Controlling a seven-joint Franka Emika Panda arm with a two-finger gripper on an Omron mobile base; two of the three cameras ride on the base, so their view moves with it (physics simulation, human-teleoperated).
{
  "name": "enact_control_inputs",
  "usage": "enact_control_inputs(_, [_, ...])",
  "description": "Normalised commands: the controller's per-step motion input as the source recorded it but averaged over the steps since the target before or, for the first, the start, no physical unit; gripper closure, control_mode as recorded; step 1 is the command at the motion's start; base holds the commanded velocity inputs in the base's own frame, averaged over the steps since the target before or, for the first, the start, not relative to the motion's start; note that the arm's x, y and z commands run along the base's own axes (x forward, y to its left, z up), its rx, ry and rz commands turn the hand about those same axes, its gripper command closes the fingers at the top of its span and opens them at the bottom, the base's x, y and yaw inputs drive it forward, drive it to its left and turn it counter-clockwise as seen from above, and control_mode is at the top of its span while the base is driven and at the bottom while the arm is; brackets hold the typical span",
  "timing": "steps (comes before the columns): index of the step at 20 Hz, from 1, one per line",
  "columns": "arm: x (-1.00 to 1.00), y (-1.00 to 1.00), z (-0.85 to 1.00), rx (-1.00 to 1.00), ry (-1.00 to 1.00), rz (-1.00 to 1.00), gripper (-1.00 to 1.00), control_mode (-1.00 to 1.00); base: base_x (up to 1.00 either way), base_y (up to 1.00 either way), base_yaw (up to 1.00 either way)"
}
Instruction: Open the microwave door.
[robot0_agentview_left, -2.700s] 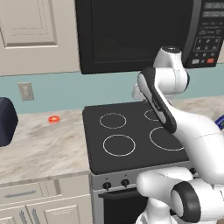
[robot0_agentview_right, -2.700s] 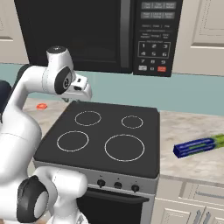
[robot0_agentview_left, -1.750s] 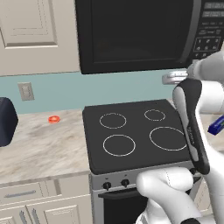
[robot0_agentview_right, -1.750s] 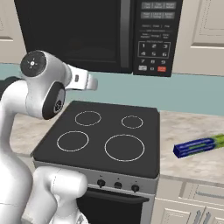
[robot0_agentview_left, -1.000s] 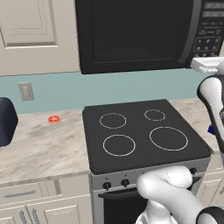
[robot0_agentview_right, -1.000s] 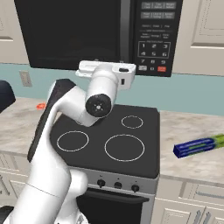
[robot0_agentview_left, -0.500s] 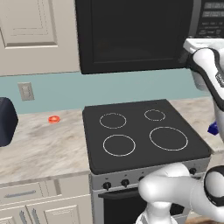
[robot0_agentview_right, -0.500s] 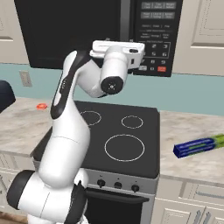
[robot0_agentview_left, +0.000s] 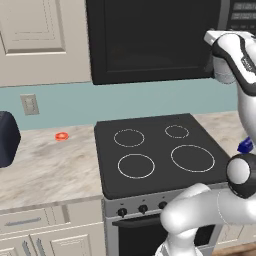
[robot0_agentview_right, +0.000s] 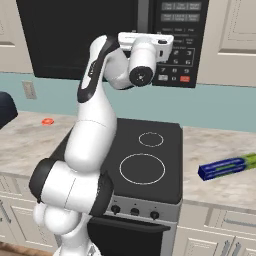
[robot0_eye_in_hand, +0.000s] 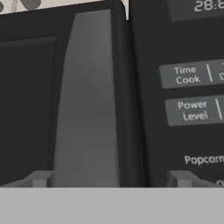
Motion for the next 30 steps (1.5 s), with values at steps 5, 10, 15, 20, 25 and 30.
enact_control_inputs(5, [0.67, -0.16, 0.0, 0.0, 0.02, 0.03, -1.0, -1.0, 0.0, 0.0, 0.0])
enact_control_inputs(10, [0.47, 0.0, 0.0, 0.0, 0.02, 0.0, 1.0, -1.0, 0.0, 0.0, 0.0])
enact_control_inputs(15, [0.0, 0.0, 0.0, 0.0, 0.0, 0.0, 1.0, -1.0, 0.0, 0.0, 0.0])
enact_control_inputs(20, [-0.27, 0.0, 0.09, 0.0, -0.02, 0.0, 1.0, -1.0, 0.0, 0.0, 0.0])
enact_control_inputs(25, [-0.87, 0.0, 0.43, 0.0, 0.0, 0.0, 1.0, -1.0, 0.0, 0.0, 0.0])
enact_control_inputs(30, [-1.0, 0.0, 0.7, 0.0, 0.0, 0.0, 1.0, -1.0, 0.0, 0.0, 0.0])
